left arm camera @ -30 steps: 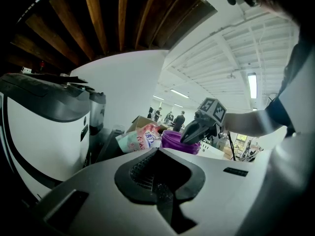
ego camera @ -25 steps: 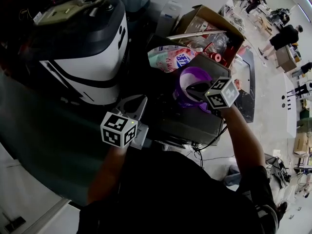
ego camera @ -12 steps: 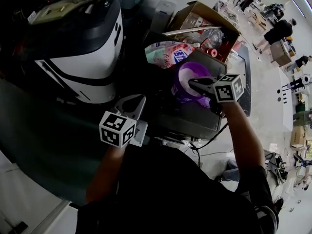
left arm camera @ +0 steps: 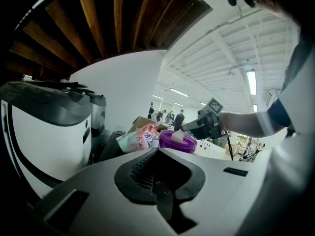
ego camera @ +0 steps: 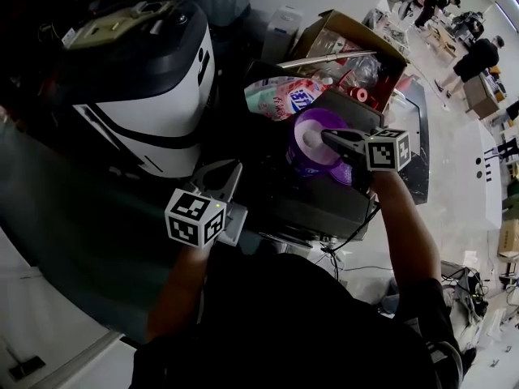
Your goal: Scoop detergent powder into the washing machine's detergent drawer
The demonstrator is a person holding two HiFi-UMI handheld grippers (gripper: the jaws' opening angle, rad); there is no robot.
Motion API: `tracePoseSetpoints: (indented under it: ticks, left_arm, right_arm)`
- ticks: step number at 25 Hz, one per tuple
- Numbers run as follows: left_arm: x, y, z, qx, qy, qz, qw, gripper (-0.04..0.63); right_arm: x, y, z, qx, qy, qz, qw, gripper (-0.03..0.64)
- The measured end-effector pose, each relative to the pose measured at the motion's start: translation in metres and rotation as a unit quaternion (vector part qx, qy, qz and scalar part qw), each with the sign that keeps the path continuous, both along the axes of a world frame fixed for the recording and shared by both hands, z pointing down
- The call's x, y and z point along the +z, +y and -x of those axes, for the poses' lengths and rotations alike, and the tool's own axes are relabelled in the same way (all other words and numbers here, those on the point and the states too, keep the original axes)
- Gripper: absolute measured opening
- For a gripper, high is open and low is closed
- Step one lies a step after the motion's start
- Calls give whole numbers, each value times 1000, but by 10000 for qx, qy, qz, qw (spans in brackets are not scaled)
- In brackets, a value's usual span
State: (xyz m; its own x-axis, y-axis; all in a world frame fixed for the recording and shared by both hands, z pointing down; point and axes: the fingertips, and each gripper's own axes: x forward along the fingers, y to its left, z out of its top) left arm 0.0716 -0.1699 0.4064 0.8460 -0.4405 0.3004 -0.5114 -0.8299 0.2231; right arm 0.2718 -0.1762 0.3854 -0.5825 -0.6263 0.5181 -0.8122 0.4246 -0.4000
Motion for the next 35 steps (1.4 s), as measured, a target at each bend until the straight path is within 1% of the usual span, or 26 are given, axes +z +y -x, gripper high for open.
tracePoseSetpoints:
  ticks: [5,13,17,23,28,32,35]
  left_arm:
    - [1,9,-17,-69,-32,48,10000,8]
    - [-3,25,-35,-166,-207,-33,9996,8]
    - [-9,28,-37,-331,-269,-101,9990,8]
    - [-12,30,-41,-624,-329,-145,9974,8]
    - [-12,32,-43,-830,-393,-104,9957,8]
    - [-12,30,-40,-901,-435,-99,9949,8]
    - [-14,26,-36,-931,-390,-122,9948,8]
  right_arm:
    - [-5,8,-27,212,-260,-115,9994,20]
    - [-5,19,-54,560,-1226,-250,9906,20]
    - [-7,21,-61,618,-1654,-337,9837,20]
    - [-14,20,-68,553,-2425,-512,9672,20]
    - [-19,18,-74,514,-2757,-568,9582,20]
    - [-27,17,-71,497,-3015,-628,9501,20]
    - [-34,18,-67,499,-3120,-652,9465,20]
